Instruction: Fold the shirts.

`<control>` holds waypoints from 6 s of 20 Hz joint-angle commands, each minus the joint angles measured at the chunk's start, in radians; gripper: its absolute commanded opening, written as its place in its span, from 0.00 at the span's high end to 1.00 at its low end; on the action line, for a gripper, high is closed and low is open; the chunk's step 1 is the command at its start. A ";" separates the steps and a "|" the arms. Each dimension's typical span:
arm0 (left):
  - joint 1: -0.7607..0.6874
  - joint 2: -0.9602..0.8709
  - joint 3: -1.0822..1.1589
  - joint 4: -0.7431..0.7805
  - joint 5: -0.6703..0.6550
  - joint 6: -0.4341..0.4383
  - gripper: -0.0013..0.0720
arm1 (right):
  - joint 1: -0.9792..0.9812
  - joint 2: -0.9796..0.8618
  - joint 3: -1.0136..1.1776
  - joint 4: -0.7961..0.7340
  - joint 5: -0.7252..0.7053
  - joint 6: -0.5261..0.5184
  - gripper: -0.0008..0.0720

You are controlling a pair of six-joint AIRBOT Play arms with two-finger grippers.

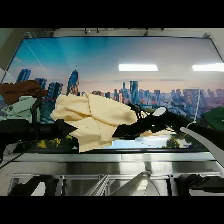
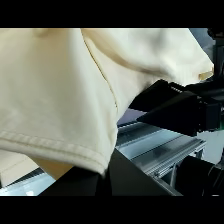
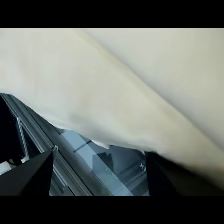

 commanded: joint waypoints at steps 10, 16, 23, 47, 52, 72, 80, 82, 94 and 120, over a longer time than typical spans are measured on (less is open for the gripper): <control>0.003 0.004 -0.003 0.008 0.059 0.017 0.96 | -0.178 0.146 0.037 0.042 -0.082 0.001 0.97; 0.003 0.005 -0.003 0.007 0.057 0.017 0.96 | -0.769 0.319 0.113 -0.196 -0.086 0.031 0.97; 0.003 0.004 -0.003 0.007 -0.024 0.016 0.96 | -1.167 0.250 0.245 -0.006 -0.258 -0.201 0.80; 0.106 -0.328 0.076 -0.004 0.067 0.166 0.96 | -1.121 0.610 -0.396 -0.551 0.225 0.140 0.09; 0.113 -0.335 0.076 -0.003 0.071 0.171 0.96 | -1.107 0.481 -0.396 -0.576 0.148 0.143 0.11; 0.483 -0.003 1.160 -0.505 0.365 0.261 0.96 | -1.161 1.046 0.361 0.592 0.132 -0.233 0.97; 0.563 -0.205 1.751 -0.490 0.294 0.116 0.96 | -1.328 1.056 0.692 0.461 -0.045 -0.293 0.97; 0.563 -0.216 1.622 -0.491 0.283 0.118 0.96 | -1.328 1.001 0.689 0.414 0.064 -0.288 0.97; 0.024 -0.840 1.338 -0.089 0.217 0.209 0.95 | -0.909 0.371 0.154 0.195 -0.076 -0.488 0.97; 0.092 -1.373 1.483 0.187 0.428 0.005 0.96 | -0.841 -0.293 0.425 0.000 0.127 -0.394 0.97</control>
